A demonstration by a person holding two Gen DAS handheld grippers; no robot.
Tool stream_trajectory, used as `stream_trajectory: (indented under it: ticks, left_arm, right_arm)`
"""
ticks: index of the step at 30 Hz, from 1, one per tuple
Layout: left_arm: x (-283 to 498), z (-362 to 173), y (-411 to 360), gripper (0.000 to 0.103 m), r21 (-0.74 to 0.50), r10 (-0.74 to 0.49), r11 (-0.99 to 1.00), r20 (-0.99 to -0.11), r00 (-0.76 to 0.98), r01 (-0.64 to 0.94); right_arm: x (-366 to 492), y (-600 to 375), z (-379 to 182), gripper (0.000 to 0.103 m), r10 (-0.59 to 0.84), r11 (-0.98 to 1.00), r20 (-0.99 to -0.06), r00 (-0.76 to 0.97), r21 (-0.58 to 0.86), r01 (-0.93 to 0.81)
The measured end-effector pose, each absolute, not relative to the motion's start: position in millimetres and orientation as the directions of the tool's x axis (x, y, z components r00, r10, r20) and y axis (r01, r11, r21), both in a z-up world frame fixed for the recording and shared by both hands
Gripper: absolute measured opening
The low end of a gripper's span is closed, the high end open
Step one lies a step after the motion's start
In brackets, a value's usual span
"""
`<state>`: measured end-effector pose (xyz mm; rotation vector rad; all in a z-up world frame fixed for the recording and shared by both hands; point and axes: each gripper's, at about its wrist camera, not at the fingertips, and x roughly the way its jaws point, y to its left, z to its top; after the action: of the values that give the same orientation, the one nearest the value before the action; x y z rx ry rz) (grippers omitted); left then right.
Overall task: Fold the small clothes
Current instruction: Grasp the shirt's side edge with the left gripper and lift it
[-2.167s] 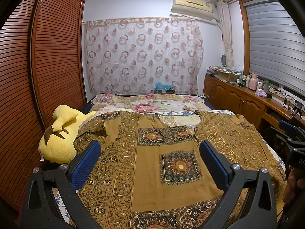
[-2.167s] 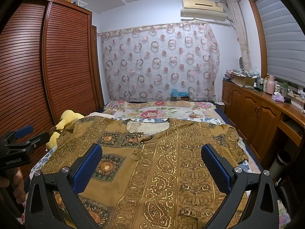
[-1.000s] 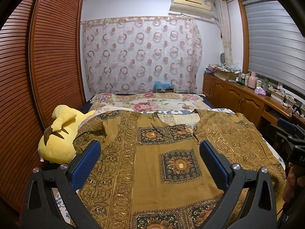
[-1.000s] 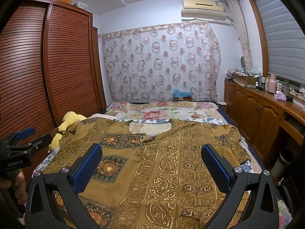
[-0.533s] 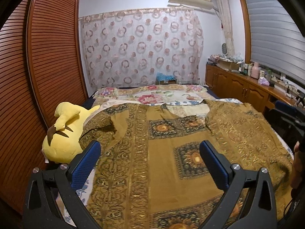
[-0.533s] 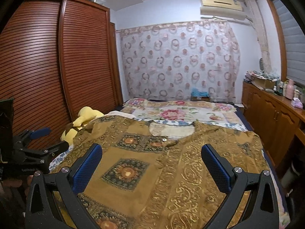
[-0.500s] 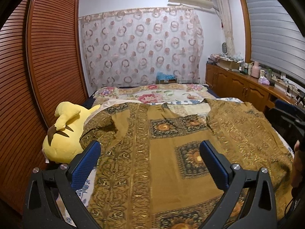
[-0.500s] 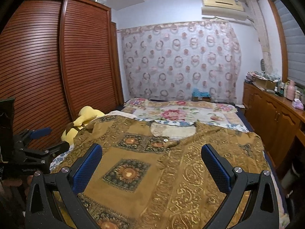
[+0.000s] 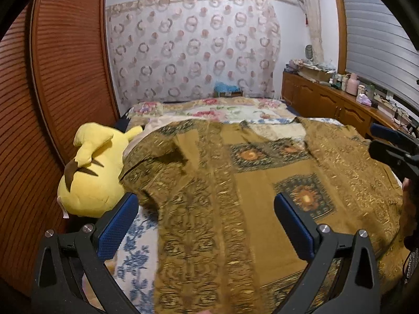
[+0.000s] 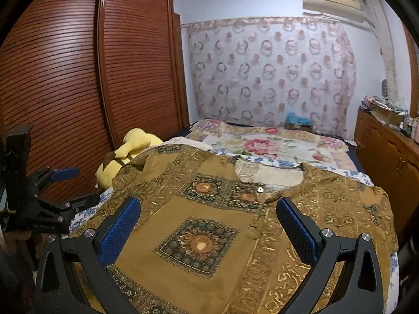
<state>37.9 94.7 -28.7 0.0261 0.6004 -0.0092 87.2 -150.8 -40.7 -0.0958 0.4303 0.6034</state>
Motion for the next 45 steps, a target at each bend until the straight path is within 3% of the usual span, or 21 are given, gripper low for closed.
stream_trajectory:
  ticks: [12,15,18,22,33,36,39,45]
  left_arm:
    - [75,-63,176,0.103,-0.048,0.012,0.997,-0.666,0.746,-0.059]
    - [86,-70,189,0.096,-0.057,0.004,0.997,-0.684,0.729,-0.059]
    - [97,-77,200,0.083,-0.079,-0.024,0.996,-0.697,0.717,-0.044]
    - [111,-84,214,0.056,-0.159,-0.078,0.986,-0.709,0.701,-0.051]
    - [149,-109,242,0.056,-0.325,-0.168,0.937,-0.744,0.646,-0.131]
    - [155,-111,248,0.051,-0.361,-0.195,0.923,-0.743,0.641,-0.137]
    - [158,-110,248,0.041,-0.368,-0.205,0.921,-0.741,0.640,-0.131]
    - [157,-109,250,0.010,-0.358,-0.201,0.926,-0.741,0.641,-0.124]
  right_arm:
    - [149,-129,-58,0.103,0.547,0.767,-0.536,0.643,0.013,-0.641]
    - [161,-123,-56,0.103,0.550,0.758,-0.551,0.627,0.013,-0.652]
    - [168,-117,-50,0.103,0.571,0.738,-0.548,0.611,0.016,-0.674]
    - [172,-113,-46,0.103,0.571,0.732,-0.547,0.612,0.001,-0.681]
    - [175,-82,-56,0.103,0.604,0.690,-0.583,0.544,0.042,-0.722]
    - [184,-76,-55,0.103,0.609,0.683,-0.593,0.527,0.054,-0.728]
    - [187,-71,-52,0.103,0.621,0.672,-0.595,0.510,0.069,-0.738]
    - [181,-76,-54,0.103,0.628,0.666,-0.593,0.505,0.074,-0.742]
